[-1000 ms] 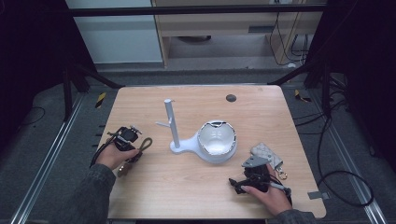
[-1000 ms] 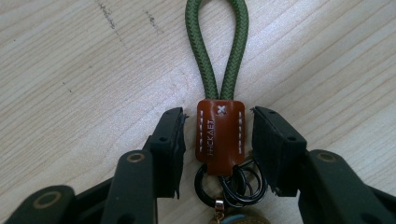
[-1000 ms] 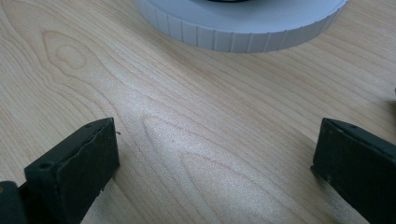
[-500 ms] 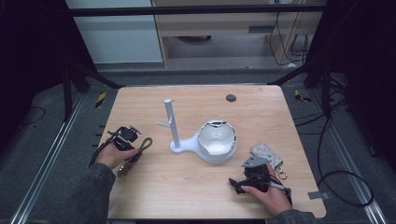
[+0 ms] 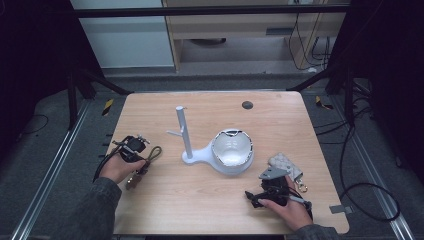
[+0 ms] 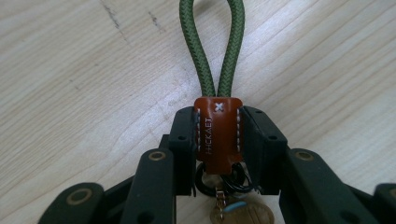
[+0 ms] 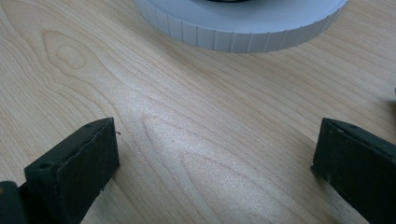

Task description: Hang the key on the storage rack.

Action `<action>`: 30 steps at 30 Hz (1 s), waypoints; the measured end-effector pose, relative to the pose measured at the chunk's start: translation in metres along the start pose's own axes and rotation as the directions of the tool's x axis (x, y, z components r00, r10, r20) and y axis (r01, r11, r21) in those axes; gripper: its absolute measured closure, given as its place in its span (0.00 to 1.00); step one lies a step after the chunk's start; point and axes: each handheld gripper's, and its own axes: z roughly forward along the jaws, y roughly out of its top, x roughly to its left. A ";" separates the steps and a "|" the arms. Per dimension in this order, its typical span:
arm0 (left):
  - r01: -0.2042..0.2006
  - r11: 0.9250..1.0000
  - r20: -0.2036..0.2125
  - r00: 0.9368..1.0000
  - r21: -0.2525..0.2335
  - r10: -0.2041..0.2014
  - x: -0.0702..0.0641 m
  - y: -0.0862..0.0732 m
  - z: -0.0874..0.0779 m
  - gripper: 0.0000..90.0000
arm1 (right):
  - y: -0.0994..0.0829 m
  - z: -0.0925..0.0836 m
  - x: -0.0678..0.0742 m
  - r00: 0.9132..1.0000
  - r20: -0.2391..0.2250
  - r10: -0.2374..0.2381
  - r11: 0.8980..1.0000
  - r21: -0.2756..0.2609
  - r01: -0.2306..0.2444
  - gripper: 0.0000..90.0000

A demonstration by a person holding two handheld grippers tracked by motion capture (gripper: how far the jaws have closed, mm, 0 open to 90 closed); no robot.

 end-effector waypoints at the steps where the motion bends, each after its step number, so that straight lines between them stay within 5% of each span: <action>1: -0.004 1.000 -0.006 1.000 -0.023 0.004 0.000 -0.003 -0.005 0.73 | 0.000 0.000 0.000 1.000 0.000 0.000 1.000 0.000 0.000 0.00; 6: 0.009 0.984 -0.022 1.000 -0.178 -0.013 -0.007 -0.017 -0.025 0.73 | 0.000 0.000 0.000 1.000 0.000 -0.001 1.000 0.000 0.001 0.00; 14: 0.001 0.921 -0.047 0.999 -0.390 -0.022 -0.028 -0.043 -0.043 0.73 | 0.000 0.000 0.000 1.000 0.000 -0.001 1.000 -0.001 0.001 0.00; 16: 0.000 0.908 -0.051 0.998 -0.419 -0.023 -0.032 -0.047 -0.046 0.73 | 0.000 0.000 0.000 1.000 0.000 -0.002 1.000 -0.001 0.002 0.00; 17: 0.000 0.908 -0.051 0.998 -0.419 -0.023 -0.032 -0.047 -0.046 0.73 | 0.000 0.000 0.000 1.000 0.000 0.000 1.000 0.000 0.000 0.00; 23: -0.006 0.859 -0.048 0.999 -0.512 -0.022 -0.041 -0.051 -0.061 0.73 | 0.000 0.000 0.000 1.000 0.000 -0.001 1.000 0.000 0.001 0.00; 30: -0.019 0.837 -0.043 0.999 -0.547 -0.005 -0.054 -0.050 -0.067 0.73 | 0.000 0.000 0.000 1.000 0.000 -0.001 1.000 0.000 0.001 0.00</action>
